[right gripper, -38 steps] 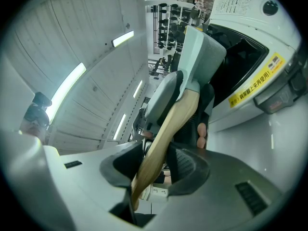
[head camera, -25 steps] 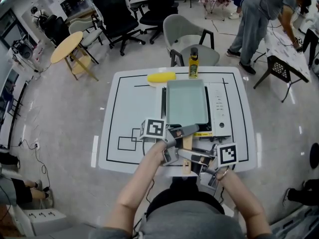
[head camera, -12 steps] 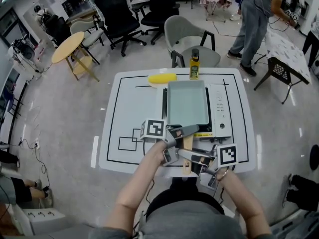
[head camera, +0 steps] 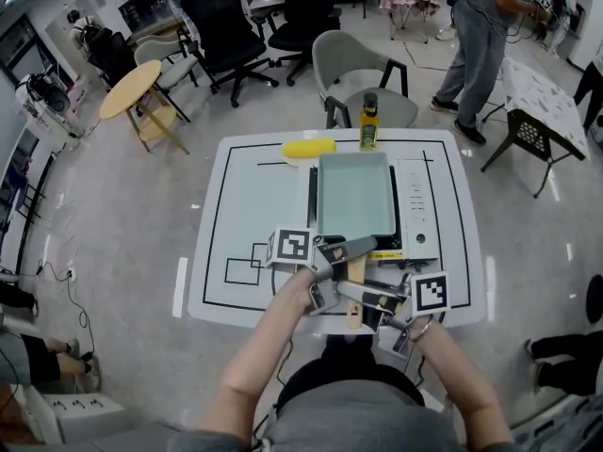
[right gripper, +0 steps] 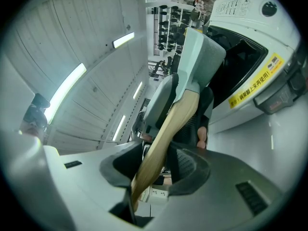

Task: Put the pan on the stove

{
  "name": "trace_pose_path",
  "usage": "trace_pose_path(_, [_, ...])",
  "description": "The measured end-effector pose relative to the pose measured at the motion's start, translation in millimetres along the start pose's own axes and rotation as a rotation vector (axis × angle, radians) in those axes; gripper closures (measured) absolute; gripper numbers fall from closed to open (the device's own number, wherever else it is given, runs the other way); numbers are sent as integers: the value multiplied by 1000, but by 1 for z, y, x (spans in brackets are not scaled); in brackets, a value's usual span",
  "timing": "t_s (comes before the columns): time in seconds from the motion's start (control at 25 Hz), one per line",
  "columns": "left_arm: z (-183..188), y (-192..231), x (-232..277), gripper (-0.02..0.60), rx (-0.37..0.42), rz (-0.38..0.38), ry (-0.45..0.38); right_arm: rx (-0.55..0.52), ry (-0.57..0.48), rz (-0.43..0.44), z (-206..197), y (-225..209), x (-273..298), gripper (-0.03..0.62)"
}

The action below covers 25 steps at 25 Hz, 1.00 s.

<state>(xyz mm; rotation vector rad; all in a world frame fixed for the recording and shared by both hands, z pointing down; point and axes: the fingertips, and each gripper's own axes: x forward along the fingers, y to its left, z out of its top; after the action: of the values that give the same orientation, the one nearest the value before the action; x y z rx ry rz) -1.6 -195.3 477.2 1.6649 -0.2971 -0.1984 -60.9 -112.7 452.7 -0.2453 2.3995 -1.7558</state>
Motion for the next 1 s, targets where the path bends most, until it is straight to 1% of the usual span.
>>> trace_pose_path(0.44, [0, 2, -2, 396, 5, -9, -4, -1, -3, 0, 0, 0, -1, 439])
trace_pose_path(0.68, [-3, 3, -4, 396, -19, -1, -11, -1, -5, 0, 0, -1, -1, 439])
trace_pose_path(0.84, [-4, -1, -2, 396, -9, -12, -11, -2, -9, 2, 1, 0, -2, 437])
trace_pose_path(1.0, [-4, -1, -2, 396, -3, -5, -9, 3, -12, 2, 0, 2, -4, 437])
